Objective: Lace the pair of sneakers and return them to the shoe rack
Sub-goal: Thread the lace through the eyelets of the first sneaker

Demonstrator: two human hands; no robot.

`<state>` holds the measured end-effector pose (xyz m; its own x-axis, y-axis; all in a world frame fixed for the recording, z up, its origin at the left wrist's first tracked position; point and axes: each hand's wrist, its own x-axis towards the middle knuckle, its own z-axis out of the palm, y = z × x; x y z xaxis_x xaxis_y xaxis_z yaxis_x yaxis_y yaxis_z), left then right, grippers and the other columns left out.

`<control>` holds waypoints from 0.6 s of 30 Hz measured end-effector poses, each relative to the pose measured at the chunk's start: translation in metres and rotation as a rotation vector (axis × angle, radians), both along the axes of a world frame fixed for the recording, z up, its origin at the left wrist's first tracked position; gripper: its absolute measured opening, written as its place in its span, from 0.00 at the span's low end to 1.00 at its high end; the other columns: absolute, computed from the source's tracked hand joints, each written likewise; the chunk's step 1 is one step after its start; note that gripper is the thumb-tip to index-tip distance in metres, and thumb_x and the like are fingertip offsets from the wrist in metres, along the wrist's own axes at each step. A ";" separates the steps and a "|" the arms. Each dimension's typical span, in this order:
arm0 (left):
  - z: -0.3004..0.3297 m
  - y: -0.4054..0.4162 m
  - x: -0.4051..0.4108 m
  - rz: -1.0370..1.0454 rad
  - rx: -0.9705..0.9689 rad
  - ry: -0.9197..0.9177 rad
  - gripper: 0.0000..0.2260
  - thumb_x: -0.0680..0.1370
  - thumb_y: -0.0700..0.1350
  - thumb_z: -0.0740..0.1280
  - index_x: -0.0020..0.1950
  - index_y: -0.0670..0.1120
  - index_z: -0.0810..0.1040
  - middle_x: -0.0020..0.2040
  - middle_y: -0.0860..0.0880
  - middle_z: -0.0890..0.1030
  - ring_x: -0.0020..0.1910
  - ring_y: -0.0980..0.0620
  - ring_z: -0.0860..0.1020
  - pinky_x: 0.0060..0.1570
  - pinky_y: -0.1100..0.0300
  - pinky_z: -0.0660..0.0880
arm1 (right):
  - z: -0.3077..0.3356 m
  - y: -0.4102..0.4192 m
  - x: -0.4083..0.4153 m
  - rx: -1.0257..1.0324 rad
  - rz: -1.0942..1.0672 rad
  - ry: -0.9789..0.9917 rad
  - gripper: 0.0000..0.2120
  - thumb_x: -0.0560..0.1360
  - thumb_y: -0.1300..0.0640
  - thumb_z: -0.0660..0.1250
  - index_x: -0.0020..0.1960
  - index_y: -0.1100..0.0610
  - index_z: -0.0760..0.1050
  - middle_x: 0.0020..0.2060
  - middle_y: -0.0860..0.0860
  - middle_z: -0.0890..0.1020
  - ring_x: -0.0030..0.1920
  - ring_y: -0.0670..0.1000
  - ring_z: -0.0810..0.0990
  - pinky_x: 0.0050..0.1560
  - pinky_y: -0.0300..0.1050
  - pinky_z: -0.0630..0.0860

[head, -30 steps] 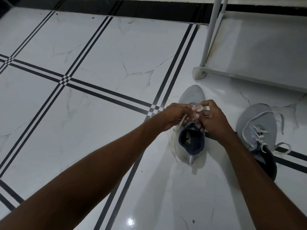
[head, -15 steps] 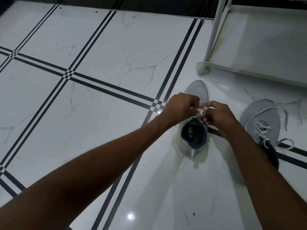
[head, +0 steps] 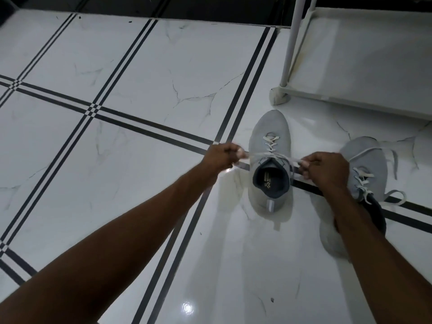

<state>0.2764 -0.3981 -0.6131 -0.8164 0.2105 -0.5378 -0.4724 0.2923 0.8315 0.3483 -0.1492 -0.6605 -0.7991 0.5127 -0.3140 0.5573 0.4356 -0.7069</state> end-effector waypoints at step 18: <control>0.014 0.026 0.001 -0.011 0.359 -0.303 0.11 0.85 0.46 0.59 0.56 0.43 0.80 0.44 0.50 0.81 0.34 0.58 0.76 0.31 0.68 0.70 | 0.027 -0.038 -0.032 -1.048 -0.275 0.009 0.11 0.81 0.63 0.60 0.44 0.61 0.79 0.45 0.56 0.78 0.30 0.46 0.72 0.22 0.32 0.67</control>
